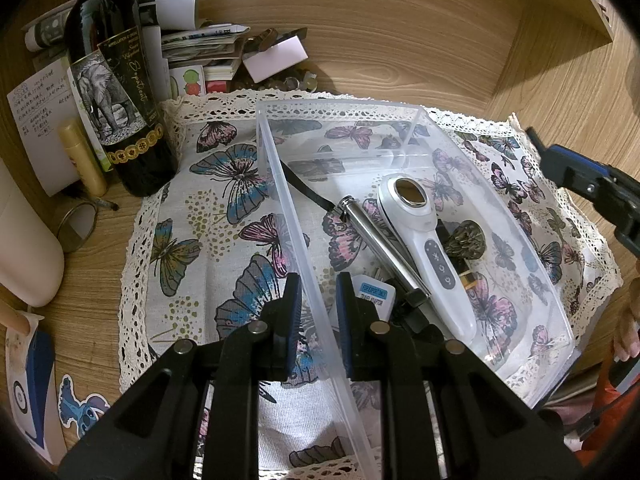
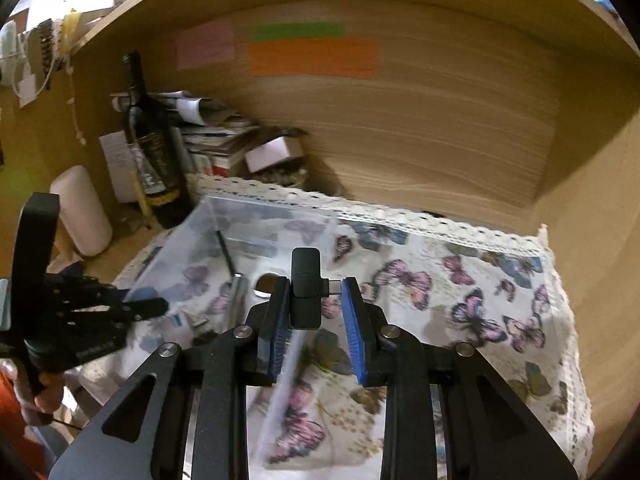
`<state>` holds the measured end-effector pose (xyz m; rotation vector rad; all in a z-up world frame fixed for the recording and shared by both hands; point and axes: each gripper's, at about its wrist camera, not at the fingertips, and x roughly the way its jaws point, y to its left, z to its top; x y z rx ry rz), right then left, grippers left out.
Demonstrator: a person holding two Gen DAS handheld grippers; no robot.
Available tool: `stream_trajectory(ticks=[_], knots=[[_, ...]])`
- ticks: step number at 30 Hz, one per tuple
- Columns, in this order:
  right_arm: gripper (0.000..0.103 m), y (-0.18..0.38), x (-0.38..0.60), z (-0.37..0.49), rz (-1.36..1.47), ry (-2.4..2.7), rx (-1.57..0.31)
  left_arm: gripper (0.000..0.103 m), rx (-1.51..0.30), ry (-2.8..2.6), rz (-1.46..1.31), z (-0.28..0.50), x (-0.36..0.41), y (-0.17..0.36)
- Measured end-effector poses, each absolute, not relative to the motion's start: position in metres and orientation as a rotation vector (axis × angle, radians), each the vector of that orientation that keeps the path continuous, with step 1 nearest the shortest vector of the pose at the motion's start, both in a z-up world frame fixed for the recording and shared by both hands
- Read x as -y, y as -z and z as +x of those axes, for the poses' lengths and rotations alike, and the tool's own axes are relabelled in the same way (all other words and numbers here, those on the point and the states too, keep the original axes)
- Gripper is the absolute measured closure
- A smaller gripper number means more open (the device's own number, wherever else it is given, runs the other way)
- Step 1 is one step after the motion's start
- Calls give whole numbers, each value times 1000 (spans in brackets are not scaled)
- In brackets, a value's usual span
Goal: Organize rigid objects
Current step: 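Place the small black part into the clear box and open the right gripper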
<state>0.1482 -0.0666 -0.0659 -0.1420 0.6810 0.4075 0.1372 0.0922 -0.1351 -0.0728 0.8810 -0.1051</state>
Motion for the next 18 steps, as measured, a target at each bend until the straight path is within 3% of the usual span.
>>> stream_trajectory(ticks=[18], knots=[[79, 105, 12, 163, -228, -555, -836, 86, -880, 107, -67, 136, -92, 136]])
